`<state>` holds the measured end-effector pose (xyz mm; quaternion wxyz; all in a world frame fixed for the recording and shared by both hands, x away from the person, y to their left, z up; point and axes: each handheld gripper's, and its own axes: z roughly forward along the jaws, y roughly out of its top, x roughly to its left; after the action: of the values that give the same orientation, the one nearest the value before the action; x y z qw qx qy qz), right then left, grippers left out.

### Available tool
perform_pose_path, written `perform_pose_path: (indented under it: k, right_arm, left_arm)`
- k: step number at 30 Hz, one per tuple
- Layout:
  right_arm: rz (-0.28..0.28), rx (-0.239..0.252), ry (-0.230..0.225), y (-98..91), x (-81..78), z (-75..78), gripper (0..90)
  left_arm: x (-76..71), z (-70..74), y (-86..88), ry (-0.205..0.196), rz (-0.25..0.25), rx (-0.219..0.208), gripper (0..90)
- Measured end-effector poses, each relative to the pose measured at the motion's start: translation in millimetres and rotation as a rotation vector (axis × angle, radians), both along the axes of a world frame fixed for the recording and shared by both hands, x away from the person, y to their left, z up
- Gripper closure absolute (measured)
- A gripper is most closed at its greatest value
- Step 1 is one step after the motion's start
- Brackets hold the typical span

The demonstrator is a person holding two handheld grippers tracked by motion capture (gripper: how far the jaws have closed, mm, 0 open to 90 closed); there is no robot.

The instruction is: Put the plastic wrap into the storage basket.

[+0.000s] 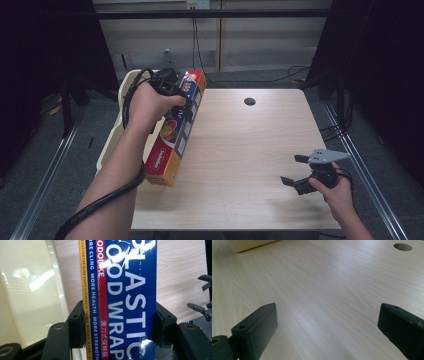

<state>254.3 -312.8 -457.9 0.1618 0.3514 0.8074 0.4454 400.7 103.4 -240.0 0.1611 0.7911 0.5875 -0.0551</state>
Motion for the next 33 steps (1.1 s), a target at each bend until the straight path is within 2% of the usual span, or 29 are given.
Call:
perform_pose_path:
  k: [14,19,33]
  right_arm:
    - [0.002,0.000,-0.003,0.1,0.0,0.1,2.6]
    - [0.002,0.001,0.002,0.2,-0.2,0.0,2.6]
    - [0.000,0.000,0.002,-0.2,-0.6,0.2,2.7]
  left_arm:
    - [0.1,4.9,19.7,-0.003,0.040,0.025,41.0]
    - [0.8,4.5,25.1,0.002,0.054,0.015,41.0]
    - [-0.4,9.6,42.3,-0.006,0.092,0.030,41.0]
